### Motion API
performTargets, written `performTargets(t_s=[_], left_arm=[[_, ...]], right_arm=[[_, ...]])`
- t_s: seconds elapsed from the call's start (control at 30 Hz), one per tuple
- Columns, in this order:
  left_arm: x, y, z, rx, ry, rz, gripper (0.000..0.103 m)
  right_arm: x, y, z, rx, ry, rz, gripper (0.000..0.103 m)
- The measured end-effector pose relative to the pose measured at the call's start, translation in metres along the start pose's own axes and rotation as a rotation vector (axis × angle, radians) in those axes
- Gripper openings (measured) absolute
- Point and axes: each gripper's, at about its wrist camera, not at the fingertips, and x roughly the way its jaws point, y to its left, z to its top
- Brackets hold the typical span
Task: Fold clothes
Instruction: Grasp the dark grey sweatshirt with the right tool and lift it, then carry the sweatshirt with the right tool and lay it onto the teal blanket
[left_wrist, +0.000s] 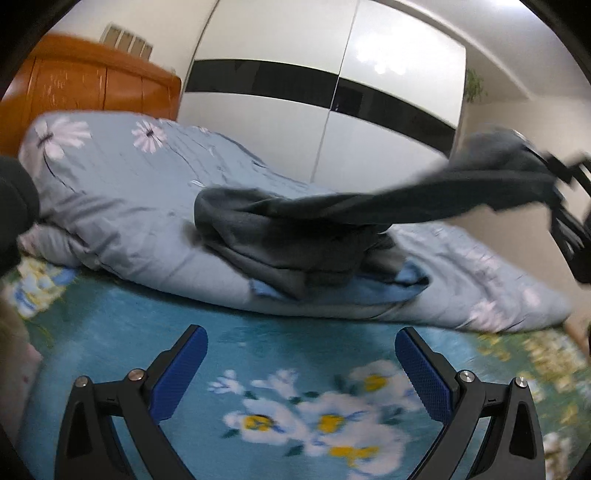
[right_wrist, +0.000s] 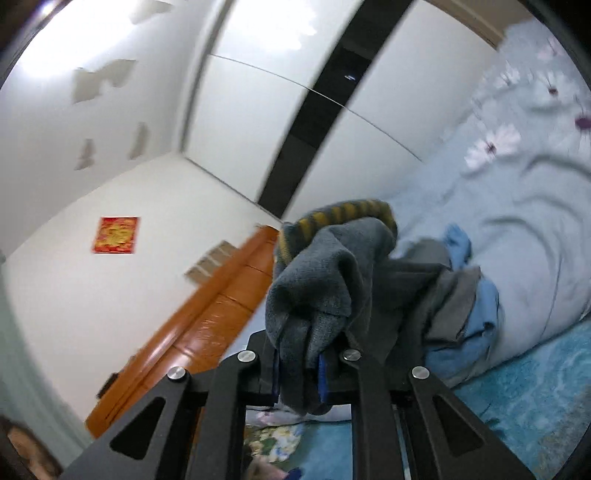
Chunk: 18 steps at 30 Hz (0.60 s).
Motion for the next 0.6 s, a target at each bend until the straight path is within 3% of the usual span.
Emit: performTargets(t_s=[0.17,0.33,0.47,0.6], left_arm=[[-0.009,0.007,0.008,-0.118,0.004,-0.119,0.103],[-0.012,-0.008,0.011,-0.111,0.022,-0.156,0.103],[-0.009,-0.03,0.008,-0.104,0.069,-0.224,0.103],[-0.008,-0.061,-0.008,-0.101,0.147,-0.306,0.103]], right_arm=[[-0.088,0.018,-0.017,-0.011,-0.053,-0.018,0.015],[-0.174,0.021,-0.043,0.035,-0.084,-0.063,0.015],[-0.236,0.025,-0.09,0.13,-0.104,-0.061,0.015],[-0.28,0.03,-0.134,0.15,-0.06,-0.111,0.015]])
